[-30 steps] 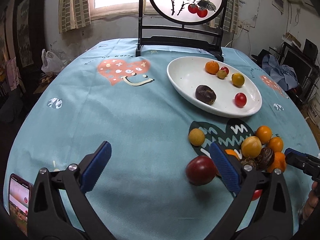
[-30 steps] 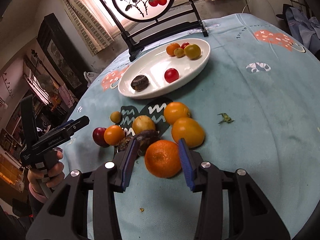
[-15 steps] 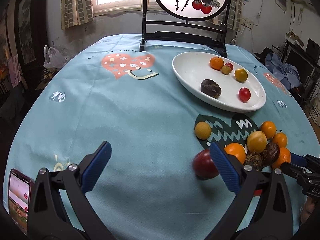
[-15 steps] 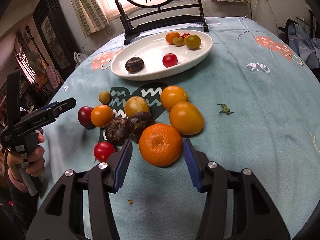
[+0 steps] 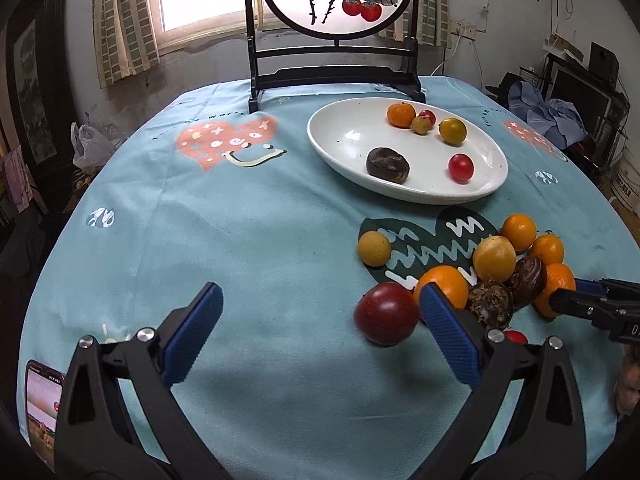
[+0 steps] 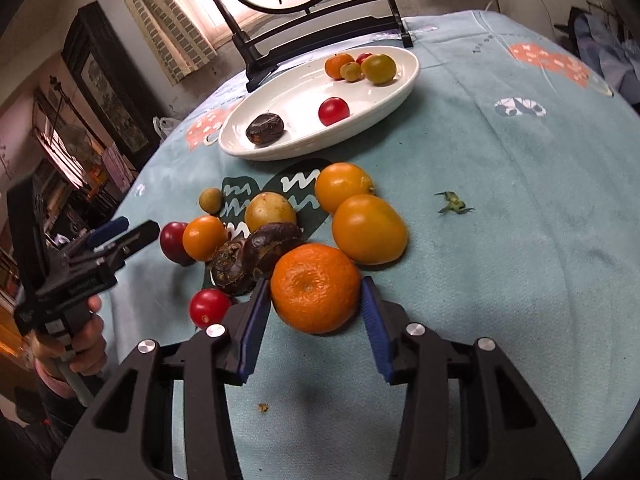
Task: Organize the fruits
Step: 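Grasp the red plum with the left tool while the right grasps a large orange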
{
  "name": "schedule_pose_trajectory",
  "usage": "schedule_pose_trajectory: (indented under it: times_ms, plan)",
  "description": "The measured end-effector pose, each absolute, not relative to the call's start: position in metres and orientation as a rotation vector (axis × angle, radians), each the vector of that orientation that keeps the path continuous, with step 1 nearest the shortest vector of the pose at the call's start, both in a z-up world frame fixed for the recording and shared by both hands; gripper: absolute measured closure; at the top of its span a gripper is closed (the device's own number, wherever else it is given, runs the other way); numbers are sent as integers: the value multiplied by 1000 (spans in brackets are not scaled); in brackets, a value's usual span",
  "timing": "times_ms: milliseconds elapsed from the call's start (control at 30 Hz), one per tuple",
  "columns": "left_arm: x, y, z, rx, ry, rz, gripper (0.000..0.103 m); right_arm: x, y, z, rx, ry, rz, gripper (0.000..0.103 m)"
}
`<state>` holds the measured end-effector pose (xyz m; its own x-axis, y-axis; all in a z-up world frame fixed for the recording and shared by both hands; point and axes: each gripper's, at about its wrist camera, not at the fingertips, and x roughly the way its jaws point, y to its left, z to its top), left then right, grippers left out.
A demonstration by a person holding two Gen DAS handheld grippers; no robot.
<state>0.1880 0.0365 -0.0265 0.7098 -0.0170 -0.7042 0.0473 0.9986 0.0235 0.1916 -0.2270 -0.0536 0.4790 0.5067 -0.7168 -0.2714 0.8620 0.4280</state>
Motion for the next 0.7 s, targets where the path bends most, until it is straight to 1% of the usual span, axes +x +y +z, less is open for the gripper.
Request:
schedule_pose_trajectory:
  times_ms: [67,100,167,233,300,467,533,700]
  plan:
    - [188,34,-28,52,781,-51,4,191,-229,-52,281,950,479,58]
    - [188,33,-28,54,783,-66,6,191,-231,-50,291,944,480,58]
    - [189,31,-29,51,794,-99,13,191,-232,-50,300,941,479,58]
    - [191,29,-32,41,822,-142,25,191,-231,-50,298,943,480,58]
    - [193,28,-36,36,850,-172,32,190,-231,-50,294,944,479,58]
    - [194,26,-42,28,877,-208,41,190,-231,-50,292,944,478,58]
    - [195,27,-44,17,888,-217,46,190,-231,-50,295,944,479,58]
    - [197,30,-46,-24,895,-243,49,190,-231,-50,295,945,480,58]
